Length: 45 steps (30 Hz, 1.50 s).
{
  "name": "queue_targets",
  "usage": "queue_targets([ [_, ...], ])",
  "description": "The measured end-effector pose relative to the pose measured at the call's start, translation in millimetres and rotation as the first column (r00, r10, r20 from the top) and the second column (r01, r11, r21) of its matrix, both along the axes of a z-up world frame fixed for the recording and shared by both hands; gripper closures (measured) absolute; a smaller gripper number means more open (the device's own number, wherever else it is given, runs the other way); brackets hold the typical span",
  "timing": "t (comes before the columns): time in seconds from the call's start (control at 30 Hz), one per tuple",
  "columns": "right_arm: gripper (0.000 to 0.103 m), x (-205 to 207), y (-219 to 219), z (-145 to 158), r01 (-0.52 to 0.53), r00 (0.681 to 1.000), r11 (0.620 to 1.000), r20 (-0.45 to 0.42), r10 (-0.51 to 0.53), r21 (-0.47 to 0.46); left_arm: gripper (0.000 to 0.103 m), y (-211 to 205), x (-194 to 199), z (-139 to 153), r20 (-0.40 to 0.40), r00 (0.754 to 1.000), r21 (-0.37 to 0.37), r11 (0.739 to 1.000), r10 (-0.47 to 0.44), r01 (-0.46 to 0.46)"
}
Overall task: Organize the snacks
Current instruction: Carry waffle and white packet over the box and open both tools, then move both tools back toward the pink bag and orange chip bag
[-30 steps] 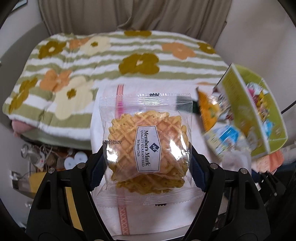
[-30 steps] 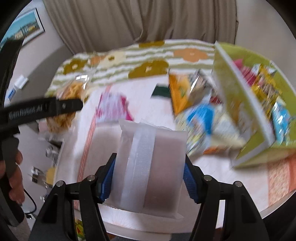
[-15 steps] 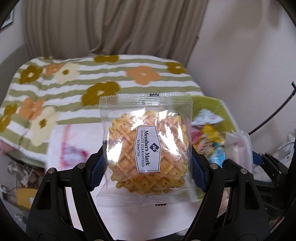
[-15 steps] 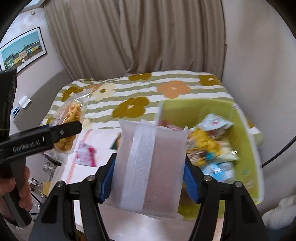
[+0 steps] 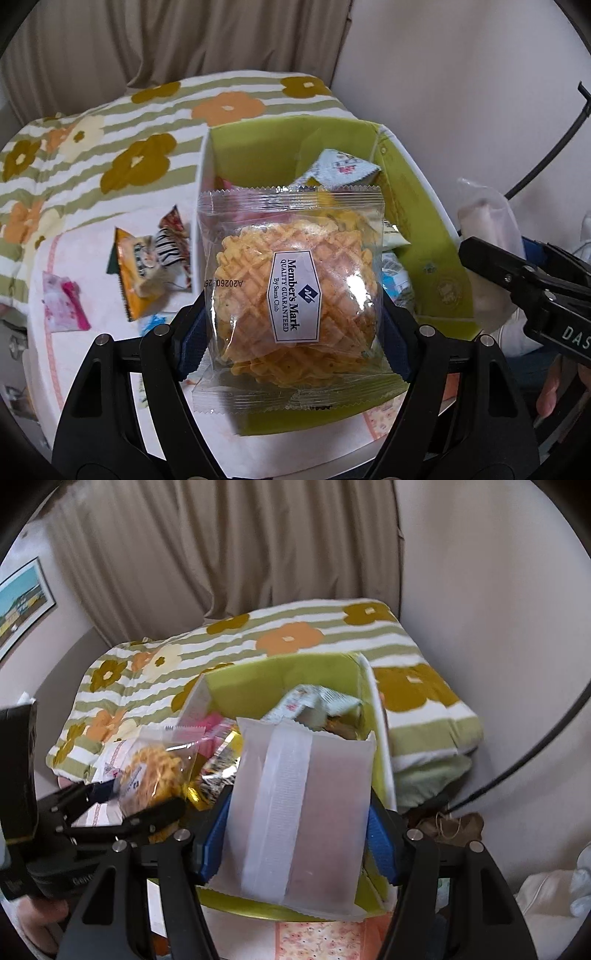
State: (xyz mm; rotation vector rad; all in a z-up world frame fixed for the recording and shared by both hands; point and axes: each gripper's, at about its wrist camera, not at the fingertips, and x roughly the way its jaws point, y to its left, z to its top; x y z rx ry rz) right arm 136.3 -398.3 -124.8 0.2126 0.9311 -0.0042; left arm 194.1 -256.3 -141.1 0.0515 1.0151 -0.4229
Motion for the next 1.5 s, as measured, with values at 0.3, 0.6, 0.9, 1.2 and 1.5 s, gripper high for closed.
queue_targets([
  [0.3,0.050,-2.2,-9.6,1.1,-0.007,0.999,1.000,0.048,0.008,-0.018,0.005,10.6,-5.4,1.1,0.061,0.998,0.038,0.999,0.000,-0.002],
  [0.6,0.051,-1.3,-13.4,-11.0,-0.026,1.000,0.999,0.009,0.026,0.028,0.005,27.2,-1.3,3.3,0.048,0.998,0.042,0.999,0.032,-0.034],
  [0.9,0.049,-1.2,-7.5,-21.8,-0.044,0.999,0.999,-0.024,0.045,0.028,0.005,41.1,-7.7,7.1,0.053,0.996,0.029,0.997,0.074,-0.075],
  [1.2,0.001,-4.6,12.2,-3.0,-0.121,0.988,0.992,0.091,0.122,-0.021,0.005,75.3,-27.8,22.4,0.083,0.985,0.016,0.988,0.152,-0.154],
  [1.5,0.001,11.4,66.8,18.0,-0.280,0.952,0.959,0.117,0.282,-0.035,0.005,166.2,-46.8,41.4,0.138,0.939,0.027,0.946,0.317,-0.323],
])
